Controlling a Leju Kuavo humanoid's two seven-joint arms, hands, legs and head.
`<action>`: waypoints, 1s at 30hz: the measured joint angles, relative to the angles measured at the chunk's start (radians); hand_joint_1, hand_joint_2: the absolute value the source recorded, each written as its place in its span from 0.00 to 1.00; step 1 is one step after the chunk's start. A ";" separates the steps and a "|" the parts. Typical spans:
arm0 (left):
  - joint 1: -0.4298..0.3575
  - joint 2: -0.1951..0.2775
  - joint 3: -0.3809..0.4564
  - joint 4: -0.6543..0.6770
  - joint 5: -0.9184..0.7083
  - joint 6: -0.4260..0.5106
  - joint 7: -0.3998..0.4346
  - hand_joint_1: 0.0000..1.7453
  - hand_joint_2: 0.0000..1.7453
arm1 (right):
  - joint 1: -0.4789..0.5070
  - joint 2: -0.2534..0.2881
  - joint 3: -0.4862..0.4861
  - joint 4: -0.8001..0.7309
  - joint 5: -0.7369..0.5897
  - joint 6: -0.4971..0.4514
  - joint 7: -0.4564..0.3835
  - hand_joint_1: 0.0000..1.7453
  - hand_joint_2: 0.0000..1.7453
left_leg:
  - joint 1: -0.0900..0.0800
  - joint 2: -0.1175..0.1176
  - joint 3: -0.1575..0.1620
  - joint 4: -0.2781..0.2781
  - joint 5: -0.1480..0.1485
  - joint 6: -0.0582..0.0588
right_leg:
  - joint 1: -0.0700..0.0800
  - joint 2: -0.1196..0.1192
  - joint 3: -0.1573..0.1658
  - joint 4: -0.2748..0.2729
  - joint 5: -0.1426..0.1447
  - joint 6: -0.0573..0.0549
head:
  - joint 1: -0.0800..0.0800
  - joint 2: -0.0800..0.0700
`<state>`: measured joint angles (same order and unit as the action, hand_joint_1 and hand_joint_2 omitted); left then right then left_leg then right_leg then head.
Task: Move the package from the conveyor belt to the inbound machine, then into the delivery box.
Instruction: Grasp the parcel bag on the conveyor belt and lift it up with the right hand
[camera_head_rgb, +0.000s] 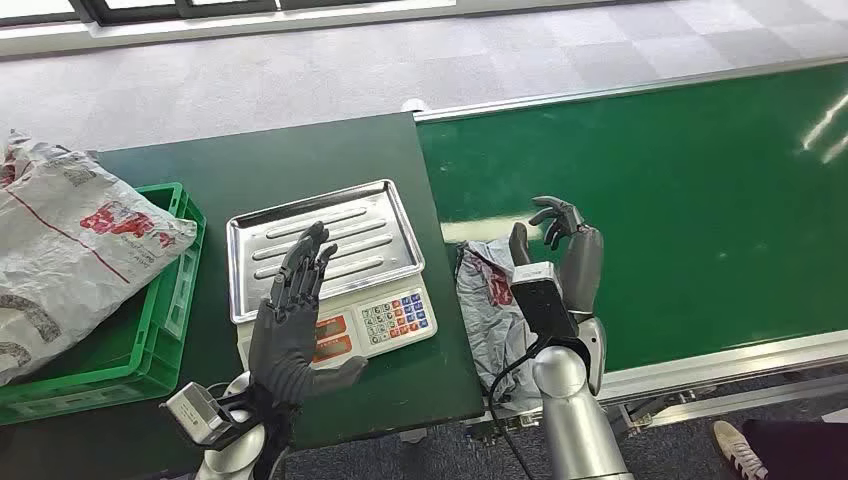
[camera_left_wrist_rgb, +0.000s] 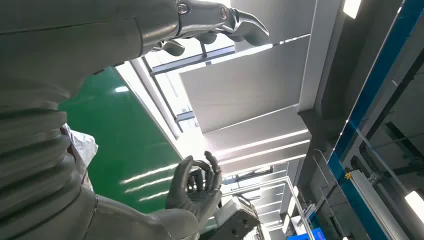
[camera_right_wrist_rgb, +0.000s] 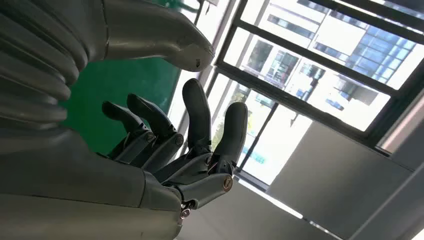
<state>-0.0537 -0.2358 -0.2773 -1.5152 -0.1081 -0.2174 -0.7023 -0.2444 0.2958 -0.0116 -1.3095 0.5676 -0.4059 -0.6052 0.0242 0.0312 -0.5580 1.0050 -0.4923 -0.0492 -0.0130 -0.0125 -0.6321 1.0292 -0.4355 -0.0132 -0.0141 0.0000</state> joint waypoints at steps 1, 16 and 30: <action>0.000 0.000 0.000 0.000 0.000 0.000 0.000 0.00 1.00 | 0.002 0.000 0.001 -0.006 0.000 -0.002 -0.002 1.00 1.00 | 0.000 0.000 0.000 0.000 0.000 0.000 | 0.000 0.000 0.000 0.000 0.000 0.000 | 0.000 0.000; -0.003 0.000 -0.013 0.015 0.005 0.000 0.000 0.00 1.00 | 0.037 0.000 0.006 -0.080 0.005 -0.026 0.003 0.75 1.00 | -0.002 0.000 0.006 0.000 0.001 0.002 | -0.001 -0.001 0.000 0.000 0.000 0.002 | 0.000 0.000; -0.018 -0.011 -0.023 0.018 -0.006 -0.022 0.003 0.00 1.00 | -0.145 -0.051 -0.060 0.487 0.832 0.021 0.908 0.00 1.00 | -0.003 -0.005 0.003 0.003 0.004 0.005 | -0.002 -0.003 -0.001 0.000 0.003 0.005 | 0.000 0.000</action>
<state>-0.0716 -0.2466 -0.2998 -1.4967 -0.1141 -0.2394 -0.6993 -0.3896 0.2444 -0.0719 -0.8224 1.3998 -0.3846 0.3032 0.0217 0.0265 -0.5545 1.0076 -0.4879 -0.0440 -0.0152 -0.0157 -0.6330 1.0292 -0.4327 -0.0079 -0.0142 0.0000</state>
